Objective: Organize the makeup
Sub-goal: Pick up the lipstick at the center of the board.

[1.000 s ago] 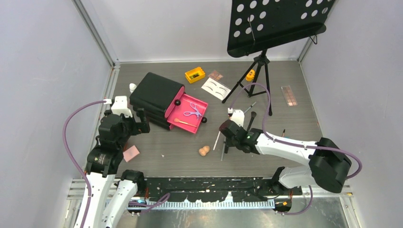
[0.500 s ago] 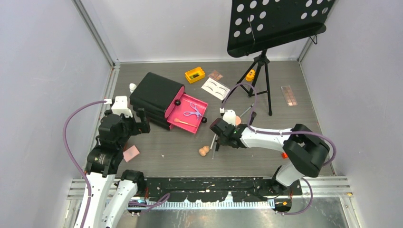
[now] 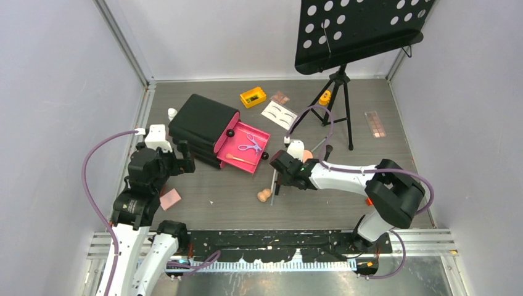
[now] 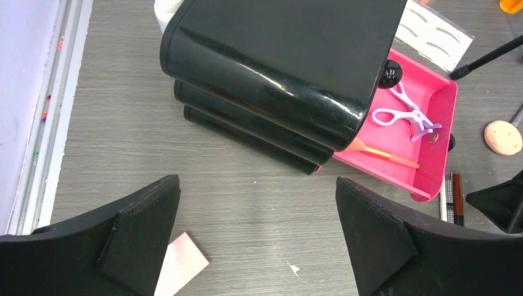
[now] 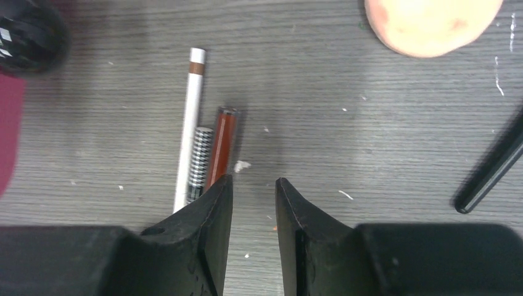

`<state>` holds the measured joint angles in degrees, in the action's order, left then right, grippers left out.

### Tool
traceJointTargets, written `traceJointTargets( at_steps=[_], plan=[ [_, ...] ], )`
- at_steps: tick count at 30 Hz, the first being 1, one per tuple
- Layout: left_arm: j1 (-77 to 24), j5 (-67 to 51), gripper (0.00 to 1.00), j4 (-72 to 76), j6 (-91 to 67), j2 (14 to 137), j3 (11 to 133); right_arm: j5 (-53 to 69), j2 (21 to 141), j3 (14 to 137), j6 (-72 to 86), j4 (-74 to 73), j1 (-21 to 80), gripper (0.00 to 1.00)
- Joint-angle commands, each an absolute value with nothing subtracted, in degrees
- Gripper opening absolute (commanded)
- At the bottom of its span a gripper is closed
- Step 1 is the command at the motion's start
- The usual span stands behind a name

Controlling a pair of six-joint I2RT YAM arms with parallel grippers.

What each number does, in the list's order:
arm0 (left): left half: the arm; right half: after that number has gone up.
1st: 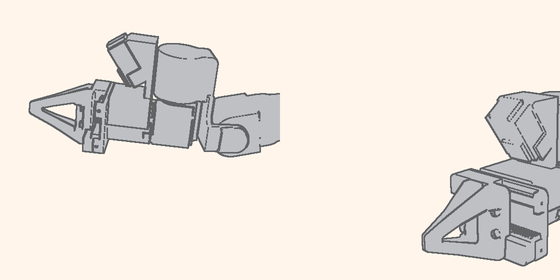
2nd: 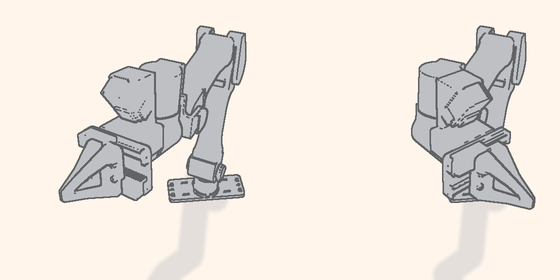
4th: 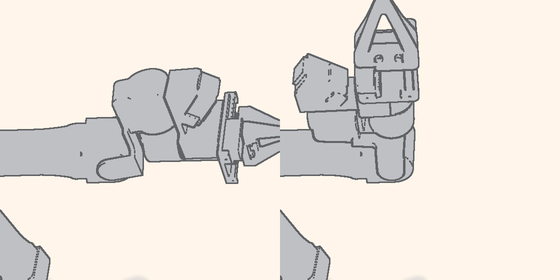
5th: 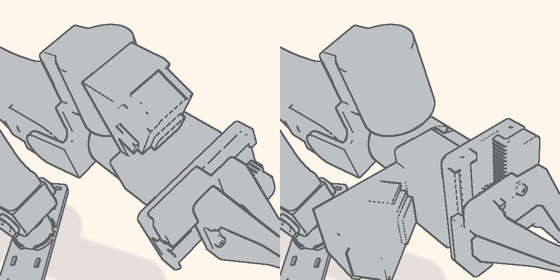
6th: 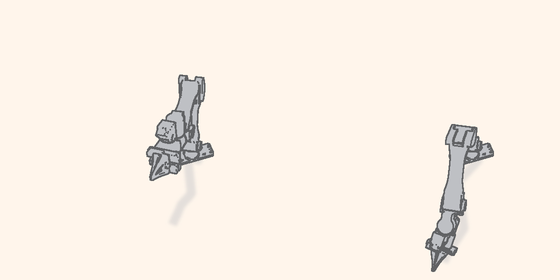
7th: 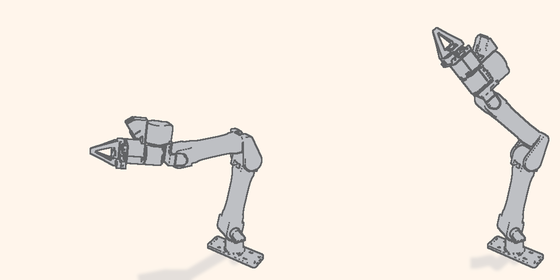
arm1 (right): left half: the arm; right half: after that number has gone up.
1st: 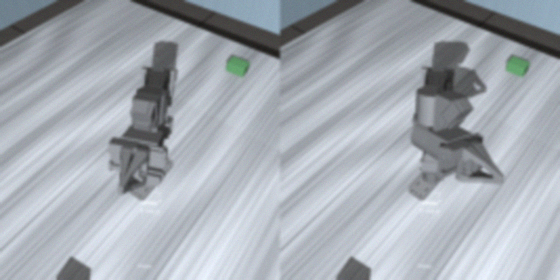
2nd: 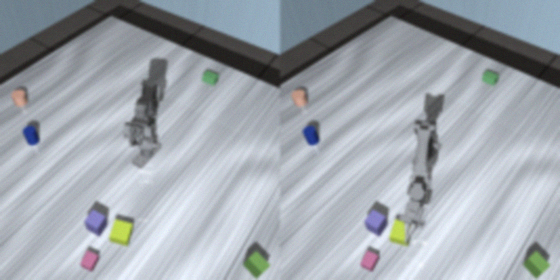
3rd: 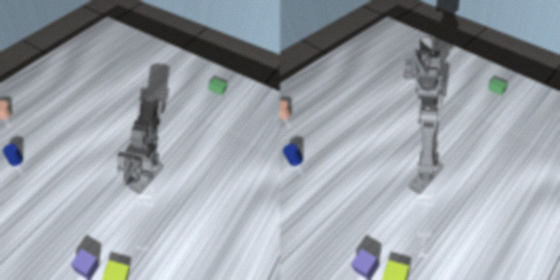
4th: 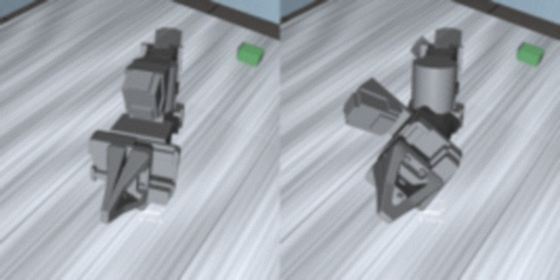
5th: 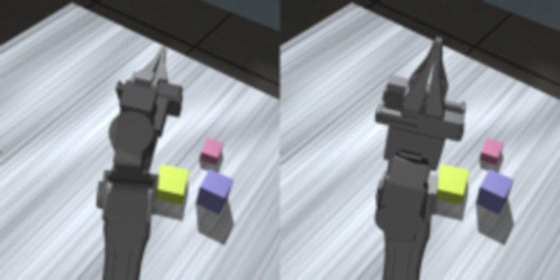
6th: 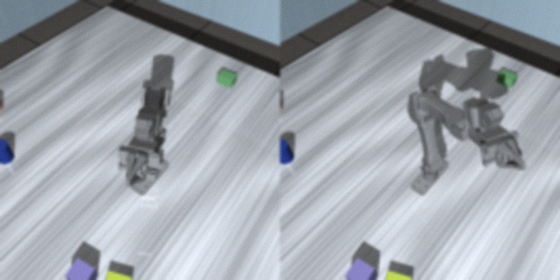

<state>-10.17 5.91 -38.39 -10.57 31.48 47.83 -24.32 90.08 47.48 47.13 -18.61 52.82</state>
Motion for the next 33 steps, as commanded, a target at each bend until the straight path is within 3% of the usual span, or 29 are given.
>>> traceJointTargets(
  at_steps=[1, 11, 22, 26, 28, 33],
  plan=[
    [-10.29, 5.01, 1.00, -35.60, -10.93, 31.46, 47.81, -24.38, 88.71, 51.60, 48.35, -17.41, 53.25, 0.38],
    [-10.28, 4.75, 1.00, -35.55, -10.90, 31.47, 47.77, -23.48, 94.95, 53.50, 49.39, -17.25, 53.70, 0.37],
    [-10.33, 4.68, 1.00, -35.51, -10.90, 31.54, 47.72, -25.72, 98.02, 54.25, 50.59, -20.16, 55.43, 0.25],
    [-10.29, 4.57, 1.00, -35.52, -10.90, 31.55, 47.72, -25.41, 97.53, 54.01, 50.42, -19.33, 55.82, 0.38],
    [-10.31, 4.58, 1.00, -35.47, -10.89, 31.59, 47.71, -25.36, 96.84, 53.78, 50.36, -18.99, 55.95, 0.39],
    [-10.33, 4.53, 1.00, -35.45, -10.90, 31.57, 47.65, -25.17, 94.85, 52.65, 50.39, -17.66, 55.97, 0.22]
  ],
)
